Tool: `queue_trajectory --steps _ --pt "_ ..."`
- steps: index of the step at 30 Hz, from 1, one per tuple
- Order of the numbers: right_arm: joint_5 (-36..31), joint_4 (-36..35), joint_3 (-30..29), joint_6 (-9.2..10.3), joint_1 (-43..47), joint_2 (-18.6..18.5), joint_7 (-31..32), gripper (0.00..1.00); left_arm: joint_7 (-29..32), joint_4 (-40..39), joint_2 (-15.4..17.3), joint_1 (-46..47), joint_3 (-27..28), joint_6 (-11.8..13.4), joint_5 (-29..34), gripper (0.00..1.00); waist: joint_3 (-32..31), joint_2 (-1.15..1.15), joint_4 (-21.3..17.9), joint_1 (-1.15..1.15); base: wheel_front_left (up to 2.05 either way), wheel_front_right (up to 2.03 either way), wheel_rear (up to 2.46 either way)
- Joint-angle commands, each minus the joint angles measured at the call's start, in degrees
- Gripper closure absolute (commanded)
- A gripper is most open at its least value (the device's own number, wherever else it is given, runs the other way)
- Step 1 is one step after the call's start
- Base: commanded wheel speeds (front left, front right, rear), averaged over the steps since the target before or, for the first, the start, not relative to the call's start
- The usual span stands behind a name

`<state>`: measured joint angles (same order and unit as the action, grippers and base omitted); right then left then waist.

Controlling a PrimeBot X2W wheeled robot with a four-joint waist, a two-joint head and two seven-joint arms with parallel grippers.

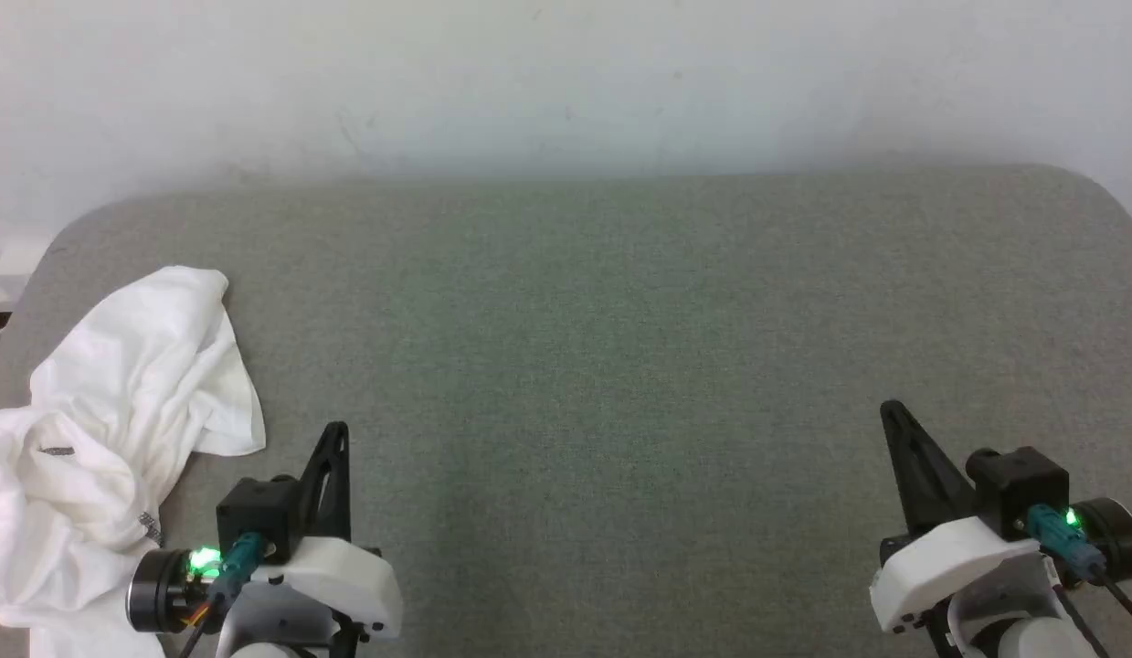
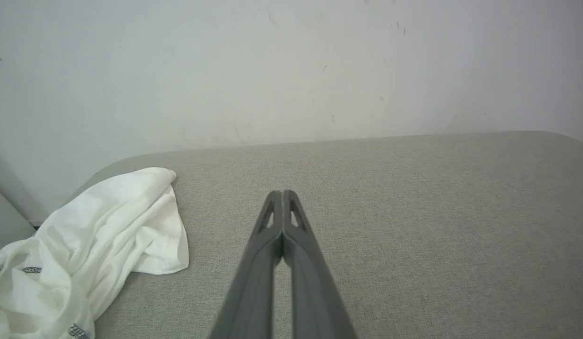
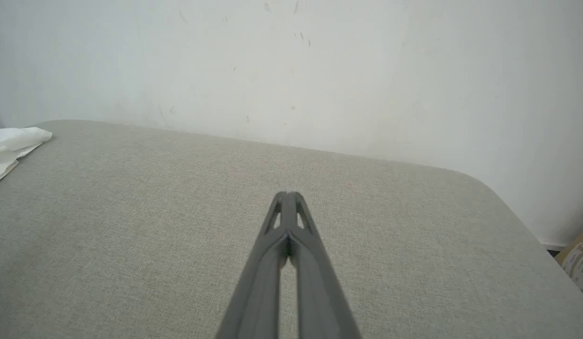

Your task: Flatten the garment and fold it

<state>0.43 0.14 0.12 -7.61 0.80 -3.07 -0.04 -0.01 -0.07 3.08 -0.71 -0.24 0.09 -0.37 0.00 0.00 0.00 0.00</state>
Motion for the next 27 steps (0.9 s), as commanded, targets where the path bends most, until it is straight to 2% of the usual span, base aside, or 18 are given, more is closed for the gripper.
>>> queue_trajectory --steps 1,27 --pt "-0.4 -0.1 -0.1 0.12 -0.8 0.2 0.0 1.00 0.0 0.1 -0.2 0.7 0.2 -0.1 0.4 1.00 0.0 0.00 0.0 0.00 0.00 0.00 0.00" --pt "-0.4 -0.1 -0.1 0.12 -0.8 0.2 0.0 1.00 0.0 0.1 -0.2 0.7 0.2 -0.1 0.4 1.00 0.0 0.00 0.0 0.00 0.00 0.00 0.00"
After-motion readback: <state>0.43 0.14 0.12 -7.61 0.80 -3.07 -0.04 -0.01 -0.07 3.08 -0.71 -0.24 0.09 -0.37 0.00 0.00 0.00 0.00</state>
